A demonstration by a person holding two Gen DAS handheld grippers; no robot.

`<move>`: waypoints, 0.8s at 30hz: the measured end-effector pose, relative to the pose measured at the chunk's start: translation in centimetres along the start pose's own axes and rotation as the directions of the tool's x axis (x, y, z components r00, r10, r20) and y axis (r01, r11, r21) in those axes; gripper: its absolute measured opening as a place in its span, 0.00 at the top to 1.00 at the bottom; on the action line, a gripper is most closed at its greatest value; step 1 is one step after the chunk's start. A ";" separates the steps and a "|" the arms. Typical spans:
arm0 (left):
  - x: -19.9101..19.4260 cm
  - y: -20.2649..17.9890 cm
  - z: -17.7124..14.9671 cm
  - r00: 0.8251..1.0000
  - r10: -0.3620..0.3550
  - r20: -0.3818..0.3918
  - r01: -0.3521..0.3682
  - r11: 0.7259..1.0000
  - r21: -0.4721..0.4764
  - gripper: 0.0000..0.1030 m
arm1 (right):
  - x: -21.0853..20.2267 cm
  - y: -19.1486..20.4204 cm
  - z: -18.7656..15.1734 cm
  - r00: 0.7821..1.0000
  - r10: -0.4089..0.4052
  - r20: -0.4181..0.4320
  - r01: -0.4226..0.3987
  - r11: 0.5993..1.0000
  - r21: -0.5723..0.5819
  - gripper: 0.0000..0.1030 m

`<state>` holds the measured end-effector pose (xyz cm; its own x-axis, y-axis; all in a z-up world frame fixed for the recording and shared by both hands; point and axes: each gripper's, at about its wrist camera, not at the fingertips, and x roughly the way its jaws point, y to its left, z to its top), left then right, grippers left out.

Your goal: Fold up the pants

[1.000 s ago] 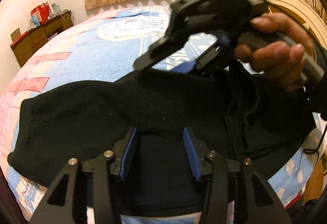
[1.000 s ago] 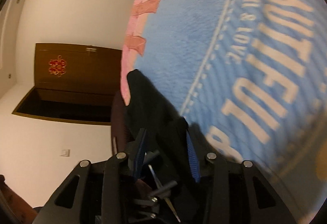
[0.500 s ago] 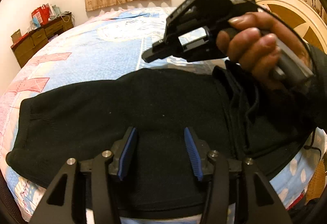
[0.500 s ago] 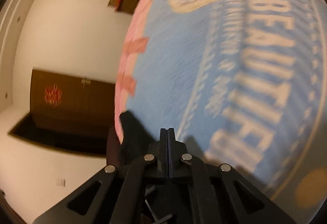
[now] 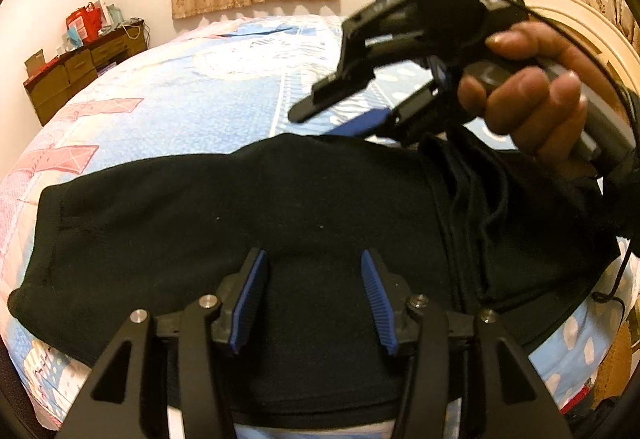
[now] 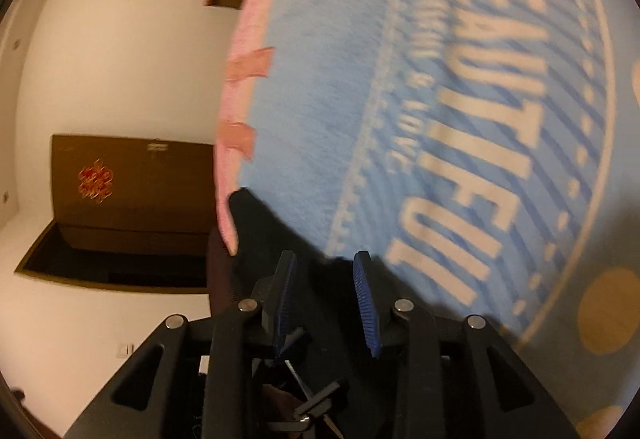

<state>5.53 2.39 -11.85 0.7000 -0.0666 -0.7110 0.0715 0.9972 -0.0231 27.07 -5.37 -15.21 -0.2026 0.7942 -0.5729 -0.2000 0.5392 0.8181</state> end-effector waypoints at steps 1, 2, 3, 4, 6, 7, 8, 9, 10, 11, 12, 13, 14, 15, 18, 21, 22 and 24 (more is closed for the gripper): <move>0.0 0.0 0.0 1.000 -0.001 0.000 0.001 1.000 0.001 0.49 | 0.2 -0.2 0.0 1.000 0.004 -0.005 -0.004 1.000 -0.001 0.70; 0.0 0.1 0.0 1.000 -0.001 0.001 0.001 1.000 0.001 0.49 | 0.5 -0.4 -0.3 1.000 0.022 -0.018 -0.022 1.000 0.002 0.70; 0.0 0.2 0.0 1.000 -0.001 0.001 0.001 1.000 0.002 0.49 | 0.8 -0.6 -0.5 0.999 0.028 -0.025 -0.028 1.000 0.011 0.75; 0.0 0.2 0.0 1.000 0.000 0.002 0.000 1.000 0.003 0.49 | 1.3 -0.3 -0.6 1.000 0.014 -0.027 -0.014 1.000 0.003 0.83; 0.1 0.2 0.0 1.000 0.002 0.004 -0.002 1.000 0.004 0.49 | 1.9 0.3 -1.0 1.000 0.000 -0.029 -0.001 1.000 -0.030 0.93; 0.1 0.2 0.0 1.000 0.002 0.005 -0.002 1.000 0.004 0.49 | 2.0 0.7 -1.2 1.000 -0.009 -0.022 0.008 0.999 -0.049 0.93; 0.1 0.3 0.0 1.000 0.002 0.006 -0.002 1.000 0.005 0.49 | 1.8 0.8 -1.4 1.000 -0.020 -0.009 0.020 0.998 -0.061 0.94; 0.2 0.3 0.0 1.000 0.002 0.006 -0.002 1.000 0.004 0.49 | 1.4 1.2 -1.5 0.999 -0.033 0.020 0.034 0.996 -0.079 0.95; 0.2 0.3 0.0 1.000 0.002 0.006 -0.002 1.000 0.003 0.49 | 0.7 1.3 -1.6 0.998 -0.039 0.051 0.044 0.995 -0.089 0.95; 0.2 0.3 0.0 1.000 0.001 0.006 -0.001 1.000 0.001 0.49 | 0.3 1.3 -1.6 0.997 -0.041 0.067 0.046 0.995 -0.089 0.95; 0.2 0.3 -0.1 1.000 0.000 0.006 0.000 1.000 0.000 0.49 | -0.1 1.2 -1.5 0.996 -0.042 0.081 0.049 0.995 -0.087 0.96; 0.3 0.3 -0.1 1.000 0.001 0.007 -0.001 1.000 0.000 0.49 | -0.3 1.3 -1.4 0.994 -0.052 0.093 0.061 0.994 -0.091 0.96; 0.2 0.2 -0.2 1.000 0.001 0.008 -0.001 1.000 0.001 0.49 | -0.4 1.2 -1.3 0.993 -0.060 0.097 0.070 0.993 -0.095 0.96; 0.3 0.2 -0.2 1.000 0.001 0.009 -0.001 1.000 0.001 0.49 | -0.4 1.1 -1.3 0.992 -0.071 0.100 0.081 0.992 -0.100 0.96; 0.3 0.1 -0.3 1.000 0.003 0.014 -0.003 1.000 0.006 0.49 | 0.3 -0.1 -0.6 0.991 -0.093 0.099 0.101 0.992 -0.075 0.96; 0.1 0.0 -0.6 1.000 0.003 0.017 -0.003 1.000 0.003 0.48 | 0.6 -0.7 -0.1 0.992 -0.077 0.096 0.084 0.994 -0.066 0.96; 0.1 -0.1 -0.7 1.000 0.007 0.019 -0.008 1.000 0.006 0.48 | 0.6 -0.4 -0.1 0.992 -0.085 0.096 0.092 0.993 -0.076 0.96; 0.0 -0.3 -0.9 1.000 0.014 0.022 -0.014 1.000 0.011 0.48 | 0.4 0.2 -0.4 0.992 -0.082 0.096 0.091 0.991 -0.096 0.94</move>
<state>4.88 2.16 -12.51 0.7166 -0.0532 -0.6955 0.0690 0.9976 -0.0053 26.55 -5.04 -15.29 -0.0922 0.7706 -0.6306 -0.3087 0.5799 0.7539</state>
